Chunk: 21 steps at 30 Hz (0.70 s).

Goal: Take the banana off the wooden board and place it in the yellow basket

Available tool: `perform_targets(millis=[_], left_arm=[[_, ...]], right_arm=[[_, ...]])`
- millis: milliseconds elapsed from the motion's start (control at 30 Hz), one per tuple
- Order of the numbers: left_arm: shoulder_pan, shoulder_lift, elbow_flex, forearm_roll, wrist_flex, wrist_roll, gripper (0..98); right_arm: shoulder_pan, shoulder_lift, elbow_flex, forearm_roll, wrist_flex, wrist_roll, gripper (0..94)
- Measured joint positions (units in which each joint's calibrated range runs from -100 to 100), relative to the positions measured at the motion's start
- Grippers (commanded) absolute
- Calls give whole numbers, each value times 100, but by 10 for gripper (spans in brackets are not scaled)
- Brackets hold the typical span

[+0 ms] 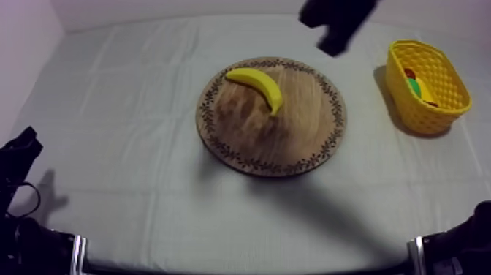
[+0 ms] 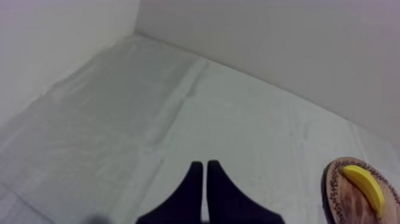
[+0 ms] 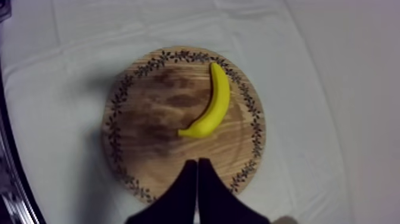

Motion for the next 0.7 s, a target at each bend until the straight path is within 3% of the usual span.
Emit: perform_targets(millis=[233, 433, 700], left_arm=[[0, 0, 0, 0, 0, 0, 1], [0, 0, 0, 0, 0, 0, 1], [0, 0, 0, 0, 0, 0, 1]], right_arm=[[97, 1625, -1644, -19, 577, -479, 8], [223, 2757, -2733, 6, 892, -528, 9], [414, 3660, -3230, 64, 1001, -516, 22]])
